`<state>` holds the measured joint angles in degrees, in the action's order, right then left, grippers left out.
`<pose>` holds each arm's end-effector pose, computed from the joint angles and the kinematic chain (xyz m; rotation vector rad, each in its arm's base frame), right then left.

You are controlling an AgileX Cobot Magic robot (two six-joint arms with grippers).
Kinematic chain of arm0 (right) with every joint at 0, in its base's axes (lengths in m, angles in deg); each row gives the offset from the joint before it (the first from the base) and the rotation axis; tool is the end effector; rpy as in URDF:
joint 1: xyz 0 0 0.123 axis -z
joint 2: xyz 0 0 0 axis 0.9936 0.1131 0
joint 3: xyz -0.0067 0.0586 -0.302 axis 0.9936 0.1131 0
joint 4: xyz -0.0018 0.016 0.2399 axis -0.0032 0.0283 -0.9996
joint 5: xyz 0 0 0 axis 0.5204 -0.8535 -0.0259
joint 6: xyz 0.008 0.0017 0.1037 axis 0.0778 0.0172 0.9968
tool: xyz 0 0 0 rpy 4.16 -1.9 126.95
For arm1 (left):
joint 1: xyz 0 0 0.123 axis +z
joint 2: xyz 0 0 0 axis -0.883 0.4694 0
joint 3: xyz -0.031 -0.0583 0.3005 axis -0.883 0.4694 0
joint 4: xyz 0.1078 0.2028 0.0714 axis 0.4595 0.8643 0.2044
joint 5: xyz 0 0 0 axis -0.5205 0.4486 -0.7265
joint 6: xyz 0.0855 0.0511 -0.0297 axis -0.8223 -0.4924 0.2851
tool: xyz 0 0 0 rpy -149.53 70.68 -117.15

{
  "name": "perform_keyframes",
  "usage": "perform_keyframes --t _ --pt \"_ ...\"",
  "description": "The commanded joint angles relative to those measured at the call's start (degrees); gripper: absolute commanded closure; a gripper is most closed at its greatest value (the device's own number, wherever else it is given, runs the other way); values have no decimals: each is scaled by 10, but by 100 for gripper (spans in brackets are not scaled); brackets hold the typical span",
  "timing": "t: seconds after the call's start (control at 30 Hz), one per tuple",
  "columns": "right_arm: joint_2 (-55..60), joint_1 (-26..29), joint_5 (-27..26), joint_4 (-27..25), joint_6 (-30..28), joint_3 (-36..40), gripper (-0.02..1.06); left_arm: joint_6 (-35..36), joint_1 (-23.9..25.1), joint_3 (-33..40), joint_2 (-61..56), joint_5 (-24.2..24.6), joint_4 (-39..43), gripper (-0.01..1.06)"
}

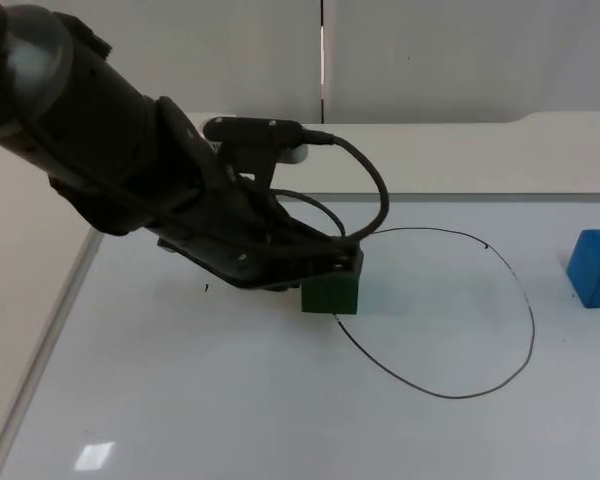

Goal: Push the two cubes into the marked area.

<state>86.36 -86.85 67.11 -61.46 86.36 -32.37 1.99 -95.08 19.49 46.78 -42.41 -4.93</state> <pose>-0.0282 -0.0075 0.2684 -0.0206 2.0528 -0.0194 0.3293 -0.2135 0.1111 0.3831 2.5191 -0.3309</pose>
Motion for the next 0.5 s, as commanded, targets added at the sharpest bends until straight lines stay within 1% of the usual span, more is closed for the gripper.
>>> perform_keyframes --t 0.0,0.3,0.47 --pt "-2 3 -3 2 -2 1 -1 2 -5 -2 0 -2 -12 103" --pt "-2 3 -3 2 -2 1 -1 2 -6 -5 0 -2 -22 103" --pt "-2 3 -3 2 -2 1 -1 2 -6 -24 0 22 -22 103"
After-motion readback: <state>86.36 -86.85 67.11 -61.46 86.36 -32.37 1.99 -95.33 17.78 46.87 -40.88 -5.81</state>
